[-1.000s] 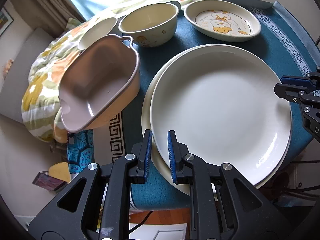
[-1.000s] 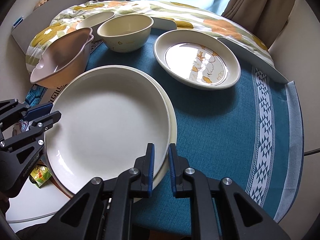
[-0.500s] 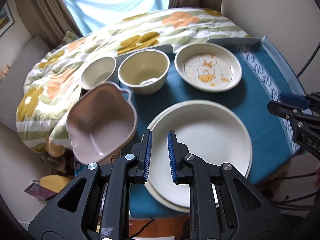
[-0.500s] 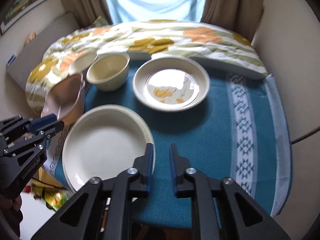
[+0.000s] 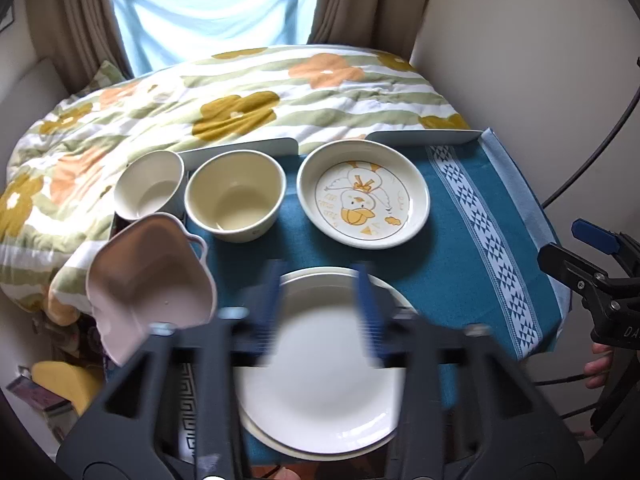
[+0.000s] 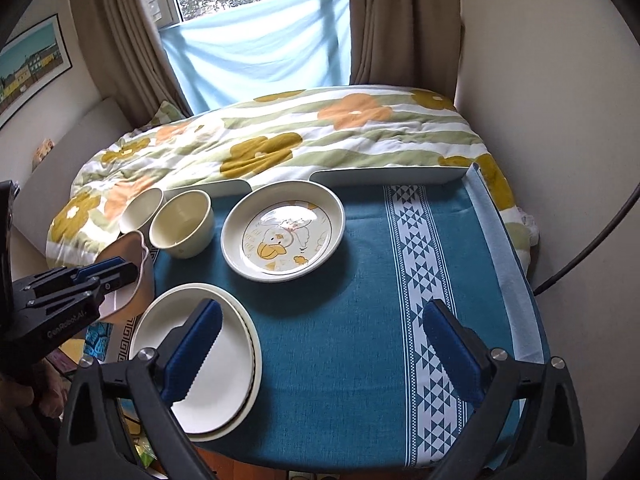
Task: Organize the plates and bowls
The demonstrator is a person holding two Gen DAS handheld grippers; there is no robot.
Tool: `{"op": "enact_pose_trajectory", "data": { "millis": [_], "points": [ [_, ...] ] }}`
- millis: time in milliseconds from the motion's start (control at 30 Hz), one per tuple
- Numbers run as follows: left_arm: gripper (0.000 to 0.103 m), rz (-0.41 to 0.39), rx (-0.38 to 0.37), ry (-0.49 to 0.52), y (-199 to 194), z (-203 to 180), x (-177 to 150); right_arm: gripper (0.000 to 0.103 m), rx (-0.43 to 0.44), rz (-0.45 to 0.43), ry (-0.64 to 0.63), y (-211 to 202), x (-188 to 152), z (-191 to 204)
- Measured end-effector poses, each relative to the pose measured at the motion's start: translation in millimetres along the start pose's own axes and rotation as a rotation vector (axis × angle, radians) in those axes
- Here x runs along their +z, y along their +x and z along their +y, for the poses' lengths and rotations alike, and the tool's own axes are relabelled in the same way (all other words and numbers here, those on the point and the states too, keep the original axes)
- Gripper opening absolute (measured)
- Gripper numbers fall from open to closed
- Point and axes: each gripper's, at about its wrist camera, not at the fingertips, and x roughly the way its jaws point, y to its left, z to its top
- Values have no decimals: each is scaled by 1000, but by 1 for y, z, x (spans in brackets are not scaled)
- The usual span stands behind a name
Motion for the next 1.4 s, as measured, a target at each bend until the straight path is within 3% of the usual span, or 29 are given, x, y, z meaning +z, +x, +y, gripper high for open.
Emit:
{"op": "enact_pose_trajectory", "data": {
  "millis": [33,67,400,500,633,733,833,900,967,1033,1167,1233,1300,1400],
  "points": [
    [99,-12,-6,-6,-1,1,0,100,1,-3,1,0,0,-1],
    [103,-39,-14,-13,-6,2,-1,100,3,-5,2,0,0,-1],
    [103,-3,-92,-51,-4,10,7,100,4,-8,-44,-1,15,-1],
    [102,-8,-110,-82,-2,8,17,100,14,30,-81,6,31,-6],
    [103,-23,-141,-143,5,6,30,100,41,17,-124,18,60,-20],
    [102,-5,-142,-197,24,3,40,100,131,79,-135,49,87,-35],
    [96,32,-131,-277,52,2,46,100,195,152,-168,89,106,-48],
    [85,66,-130,-342,77,2,48,99,242,196,-195,114,112,-52],
    [73,96,-127,-402,103,6,48,89,289,244,-214,140,116,-56],
    [59,134,-119,-460,127,11,46,62,334,311,-233,170,117,-58],
    [48,183,-76,-519,163,16,41,49,389,401,-280,217,113,-54],
    [45,195,-49,-528,173,17,40,37,417,426,-296,232,111,-51],
    [36,216,-33,-543,180,18,39,34,436,443,-307,242,109,-49],
    [34,225,-14,-556,186,20,36,34,453,443,-334,249,109,-46]
  ]
}}
